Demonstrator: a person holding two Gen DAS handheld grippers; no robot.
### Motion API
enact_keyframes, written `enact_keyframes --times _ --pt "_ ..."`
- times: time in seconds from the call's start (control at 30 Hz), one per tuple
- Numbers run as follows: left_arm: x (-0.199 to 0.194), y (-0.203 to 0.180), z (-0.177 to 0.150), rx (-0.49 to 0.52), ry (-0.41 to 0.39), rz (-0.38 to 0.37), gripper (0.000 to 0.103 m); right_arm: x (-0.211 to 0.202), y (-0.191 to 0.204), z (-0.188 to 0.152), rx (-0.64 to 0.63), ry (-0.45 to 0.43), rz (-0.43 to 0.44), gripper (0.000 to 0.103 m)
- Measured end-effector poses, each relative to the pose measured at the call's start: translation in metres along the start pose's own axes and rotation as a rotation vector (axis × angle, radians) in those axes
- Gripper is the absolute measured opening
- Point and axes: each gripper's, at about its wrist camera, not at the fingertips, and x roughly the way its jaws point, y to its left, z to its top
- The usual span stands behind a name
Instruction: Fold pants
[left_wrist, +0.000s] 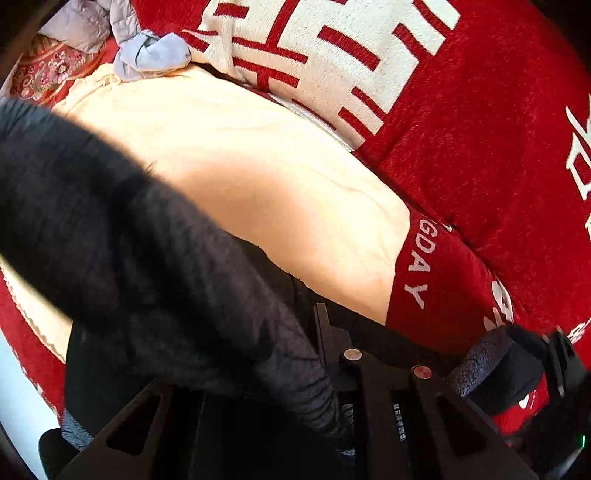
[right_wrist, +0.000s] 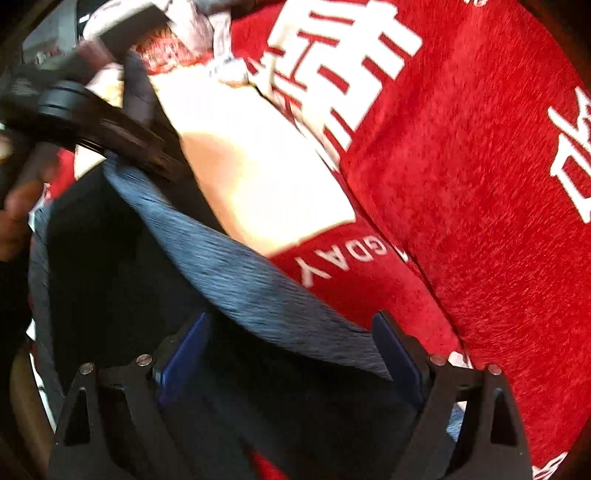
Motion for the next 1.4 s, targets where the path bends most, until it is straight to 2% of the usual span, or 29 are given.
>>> enact_keyframes --times 0.07,0.13,0.17,0.2,0.23,0.3,0.47,0.53,0.6,0.73,0.8,0.9,1.0,1.03,1.07,1.13,1.17,1.2,1.23,1.27,1.33,1.4 --pt "0.000 -0.002 -0.001 0.005 0.002 0.002 0.018 0.017 -0.007 0.001 -0.024 0.066 0.029 0.092" --pt "0.000 -0.005 -0.002 0.007 0.005 0.006 0.018 0.029 -0.009 0.002 -0.035 0.105 0.046 0.086" --pt "-0.002 -0.004 -0.002 0.008 0.008 -0.001 0.018 0.030 -0.009 0.001 -0.034 0.111 0.047 0.049" --pt "-0.004 -0.004 -0.003 0.006 0.011 -0.008 0.018 0.030 -0.011 0.002 -0.025 0.122 0.064 0.028" --pt "-0.006 -0.004 -0.004 0.006 0.008 -0.009 0.018 0.025 -0.010 0.002 -0.009 0.120 0.079 0.027" --pt "-0.020 0.006 -0.006 0.018 -0.006 -0.024 0.018 0.005 0.003 -0.004 -0.033 0.077 0.048 0.021" --pt "-0.056 0.028 -0.029 0.019 -0.014 -0.099 0.018 -0.061 0.045 -0.022 -0.025 -0.058 -0.121 0.020" --pt "-0.069 0.041 -0.040 0.011 -0.013 -0.124 0.018 -0.078 0.070 -0.028 -0.020 -0.098 -0.171 0.020" --pt "-0.079 0.061 -0.056 0.004 0.001 -0.146 0.018 -0.090 0.113 -0.043 -0.063 -0.110 -0.264 0.020" --pt "-0.073 0.088 -0.095 0.028 0.039 -0.144 0.018 -0.088 0.186 -0.074 -0.096 -0.083 -0.367 0.020" --pt "-0.056 0.100 -0.113 0.047 0.068 -0.142 0.018 -0.075 0.218 -0.092 -0.084 -0.030 -0.380 0.020" --pt "-0.030 0.122 -0.134 0.020 0.121 -0.192 0.019 -0.045 0.241 -0.110 -0.032 0.057 -0.378 0.019" --pt "-0.025 0.136 -0.141 -0.004 0.094 -0.264 0.022 -0.035 0.256 -0.119 -0.050 0.048 -0.455 0.020" --pt "-0.024 0.138 -0.141 -0.011 0.096 -0.276 0.029 -0.034 0.257 -0.120 -0.052 0.046 -0.474 0.020" --pt "-0.024 0.142 -0.142 -0.023 0.098 -0.268 0.033 -0.034 0.258 -0.119 -0.042 0.049 -0.489 0.021" --pt "-0.028 0.146 -0.144 -0.021 0.104 -0.270 0.034 -0.036 0.263 -0.121 -0.040 0.058 -0.515 0.025" --pt "-0.032 0.149 -0.147 -0.012 0.106 -0.254 0.034 -0.039 0.267 -0.122 -0.046 0.065 -0.523 0.029" --pt "-0.036 0.151 -0.150 -0.007 0.102 -0.240 0.039 -0.045 0.271 -0.124 -0.048 0.062 -0.518 0.035" --pt "-0.041 0.155 -0.154 -0.002 0.093 -0.218 0.051 -0.051 0.274 -0.126 -0.042 0.055 -0.497 0.039" --pt "-0.048 0.157 -0.159 0.004 0.074 -0.186 0.054 -0.062 0.277 -0.128 -0.025 0.041 -0.460 0.046" --pt "-0.059 0.162 -0.169 0.032 0.047 -0.140 0.054 -0.078 0.275 -0.128 0.012 0.001 -0.395 0.058" --pt "-0.066 0.168 -0.175 0.040 0.043 -0.129 0.054 -0.100 0.269 -0.127 0.080 -0.061 -0.312 0.069"
